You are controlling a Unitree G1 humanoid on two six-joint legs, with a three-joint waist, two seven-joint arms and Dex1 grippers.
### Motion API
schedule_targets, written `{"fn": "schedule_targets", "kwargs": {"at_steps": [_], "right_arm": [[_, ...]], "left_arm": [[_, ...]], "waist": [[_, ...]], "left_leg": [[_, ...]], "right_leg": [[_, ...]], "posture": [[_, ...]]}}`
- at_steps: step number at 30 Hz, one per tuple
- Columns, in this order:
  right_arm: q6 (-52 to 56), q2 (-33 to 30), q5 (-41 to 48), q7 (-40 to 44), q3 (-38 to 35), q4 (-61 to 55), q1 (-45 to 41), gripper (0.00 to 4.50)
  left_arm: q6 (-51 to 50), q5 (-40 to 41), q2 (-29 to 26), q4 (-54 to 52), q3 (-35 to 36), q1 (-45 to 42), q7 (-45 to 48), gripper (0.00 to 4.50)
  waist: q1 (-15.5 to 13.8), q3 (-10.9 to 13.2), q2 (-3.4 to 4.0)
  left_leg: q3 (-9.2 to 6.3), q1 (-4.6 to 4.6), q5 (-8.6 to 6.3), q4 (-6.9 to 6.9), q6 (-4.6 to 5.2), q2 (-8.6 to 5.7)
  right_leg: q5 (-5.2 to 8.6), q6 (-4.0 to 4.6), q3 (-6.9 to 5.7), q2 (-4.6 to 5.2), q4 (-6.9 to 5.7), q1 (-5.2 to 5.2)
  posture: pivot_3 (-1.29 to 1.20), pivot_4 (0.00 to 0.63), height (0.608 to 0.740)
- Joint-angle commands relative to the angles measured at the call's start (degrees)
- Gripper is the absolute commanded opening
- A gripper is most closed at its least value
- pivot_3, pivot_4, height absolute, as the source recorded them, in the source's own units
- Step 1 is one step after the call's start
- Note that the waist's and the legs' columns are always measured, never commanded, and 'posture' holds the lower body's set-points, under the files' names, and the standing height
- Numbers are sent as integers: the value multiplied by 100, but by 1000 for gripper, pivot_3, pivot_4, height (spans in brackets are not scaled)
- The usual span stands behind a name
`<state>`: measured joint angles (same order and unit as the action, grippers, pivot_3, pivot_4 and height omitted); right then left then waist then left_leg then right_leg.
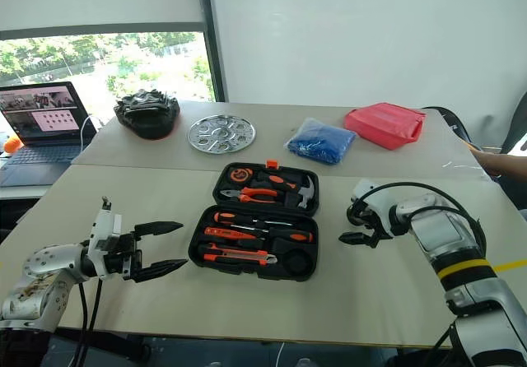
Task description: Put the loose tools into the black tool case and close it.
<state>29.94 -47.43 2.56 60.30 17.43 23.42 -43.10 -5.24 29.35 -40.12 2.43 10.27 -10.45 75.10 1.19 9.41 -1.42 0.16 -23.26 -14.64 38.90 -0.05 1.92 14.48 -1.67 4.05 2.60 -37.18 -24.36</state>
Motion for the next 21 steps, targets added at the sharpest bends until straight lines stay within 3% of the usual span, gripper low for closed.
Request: {"fn": "schedule_targets", "kwargs": {"at_steps": [1,11,15,21], "right_arm": [[-295,33,-177,66,-60,175,-37,3578],[-593,-241,156,634,-547,-517,247,124],[196,-574,648,1104,-790,-1850,308,54],[1779,-215,1467,1074,-475,-3884,229,54]], "left_arm": [[30,52,1,-176,56,41,-83,4500],[40,36,16,-196,0,16,-127,4500],[17,84,-14,-318,15,126,-97,4500],[-15,108,-116,-320,-1,176,71,4500]], "waist": [[-4,0,0],[-10,0,0],[-21,4,7],[58,4,8]], "left_leg": [[1,2,0,0,0,0],[0,13,5,5,-5,1],[0,5,4,4,-4,1],[-5,18,3,3,-3,11]], "right_leg": [[0,0,1,1,1,2],[-16,3,0,-5,-5,10],[-16,3,0,-5,-3,4],[-18,8,-2,-16,-10,9]], "posture": [[0,150,740],[0,150,740],[0,150,740],[0,150,740]]}}
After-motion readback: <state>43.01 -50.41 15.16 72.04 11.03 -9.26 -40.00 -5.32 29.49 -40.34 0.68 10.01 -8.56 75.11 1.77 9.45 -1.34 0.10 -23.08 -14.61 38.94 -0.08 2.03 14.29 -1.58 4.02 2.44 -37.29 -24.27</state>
